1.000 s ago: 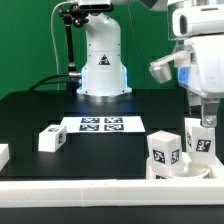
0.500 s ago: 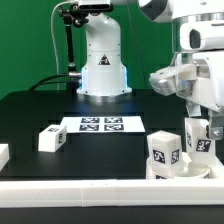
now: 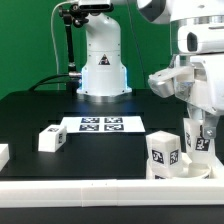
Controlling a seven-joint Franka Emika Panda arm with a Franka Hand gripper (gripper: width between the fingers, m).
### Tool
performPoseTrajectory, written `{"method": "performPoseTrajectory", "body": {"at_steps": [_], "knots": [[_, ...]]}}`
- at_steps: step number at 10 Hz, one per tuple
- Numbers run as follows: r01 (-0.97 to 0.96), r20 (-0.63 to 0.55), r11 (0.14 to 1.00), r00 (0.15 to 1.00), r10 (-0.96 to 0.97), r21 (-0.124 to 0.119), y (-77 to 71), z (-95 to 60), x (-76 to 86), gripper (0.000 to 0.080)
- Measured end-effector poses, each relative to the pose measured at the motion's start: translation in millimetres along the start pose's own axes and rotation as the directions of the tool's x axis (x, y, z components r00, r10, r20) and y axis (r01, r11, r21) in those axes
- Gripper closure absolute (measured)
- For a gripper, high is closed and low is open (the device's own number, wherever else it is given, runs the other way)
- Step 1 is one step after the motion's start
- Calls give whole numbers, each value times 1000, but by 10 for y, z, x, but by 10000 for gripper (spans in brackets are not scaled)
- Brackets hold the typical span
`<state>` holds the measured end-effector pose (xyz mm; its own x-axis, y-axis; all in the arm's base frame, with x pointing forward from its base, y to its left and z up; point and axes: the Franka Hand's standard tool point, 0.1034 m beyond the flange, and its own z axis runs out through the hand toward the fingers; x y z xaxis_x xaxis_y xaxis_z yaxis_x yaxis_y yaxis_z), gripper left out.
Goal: Assemble stool
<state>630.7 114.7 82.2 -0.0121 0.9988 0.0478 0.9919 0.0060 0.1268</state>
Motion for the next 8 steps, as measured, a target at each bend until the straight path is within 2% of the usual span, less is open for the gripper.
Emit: {"method": "performPoseTrajectory", "body": {"at_steps": [1, 2, 3, 6, 8], "knots": [[-32, 4, 999, 999, 32, 12, -17, 5, -8, 446], [-64, 13, 997, 998, 63, 38, -39, 8, -20, 456], [-163, 19, 985, 986, 163, 49, -39, 11, -15, 456], [-467, 32, 883, 884, 466, 41, -42, 21, -15, 457], [-579, 32, 814, 815, 579, 33, -38, 23, -15, 457]]}}
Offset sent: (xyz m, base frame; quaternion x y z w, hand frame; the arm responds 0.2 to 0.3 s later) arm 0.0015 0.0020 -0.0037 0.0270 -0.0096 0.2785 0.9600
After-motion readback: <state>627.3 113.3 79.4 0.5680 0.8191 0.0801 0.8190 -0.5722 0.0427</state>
